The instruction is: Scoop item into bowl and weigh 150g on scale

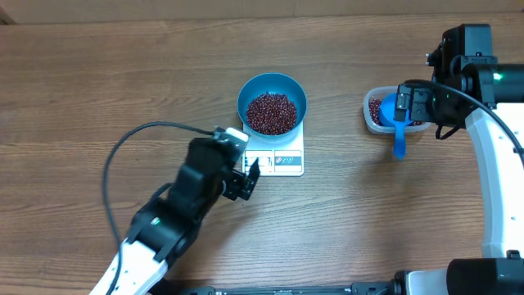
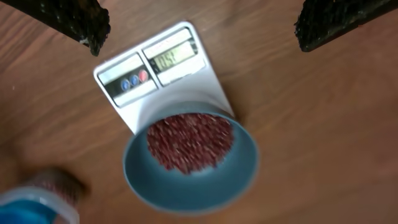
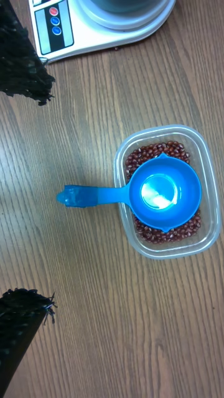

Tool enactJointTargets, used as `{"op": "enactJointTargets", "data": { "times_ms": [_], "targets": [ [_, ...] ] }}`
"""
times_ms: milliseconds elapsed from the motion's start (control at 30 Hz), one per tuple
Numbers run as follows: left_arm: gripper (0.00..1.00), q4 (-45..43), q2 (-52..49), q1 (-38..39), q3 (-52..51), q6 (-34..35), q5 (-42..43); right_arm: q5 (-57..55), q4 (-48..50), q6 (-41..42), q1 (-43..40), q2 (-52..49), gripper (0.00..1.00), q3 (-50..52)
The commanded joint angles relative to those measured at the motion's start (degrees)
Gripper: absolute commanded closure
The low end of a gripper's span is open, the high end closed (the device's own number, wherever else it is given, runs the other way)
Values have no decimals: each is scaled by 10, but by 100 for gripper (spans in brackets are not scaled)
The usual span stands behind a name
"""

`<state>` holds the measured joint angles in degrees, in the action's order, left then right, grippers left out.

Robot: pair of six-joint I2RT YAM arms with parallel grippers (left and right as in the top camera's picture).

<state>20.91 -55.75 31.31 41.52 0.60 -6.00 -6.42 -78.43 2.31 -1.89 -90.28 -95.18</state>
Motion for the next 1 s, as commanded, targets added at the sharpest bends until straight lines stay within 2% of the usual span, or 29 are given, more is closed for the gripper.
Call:
{"op": "enactJointTargets", "data": {
  "times_ms": [0,233,333,467,633,733,867,967],
  "targets": [
    [0,-1,63,-23,5,-23,-8,-3,3,-9,-1,6,0,-12],
    [1,-7,187,-84,-43,-23,-8,-3,3,-9,-1,6,0,-12],
    [1,-42,243,-124,-89,-20,2,-3,3,-9,-1,6,0,-12],
    [0,-163,317,-177,-178,1,37,-3,3,-9,-1,6,0,-12],
    [0,-337,391,-220,-305,32,41,-3,3,-9,-1,6,0,-12],
    [0,-403,424,-244,-366,50,41,-3,3,-9,-1,6,0,-12],
    [1,-407,482,-279,-413,76,42,-3,3,-9,-1,6,0,-12],
    [0,-342,523,-305,-412,89,47,-3,3,-9,-1,6,0,-12]
  ]
}}
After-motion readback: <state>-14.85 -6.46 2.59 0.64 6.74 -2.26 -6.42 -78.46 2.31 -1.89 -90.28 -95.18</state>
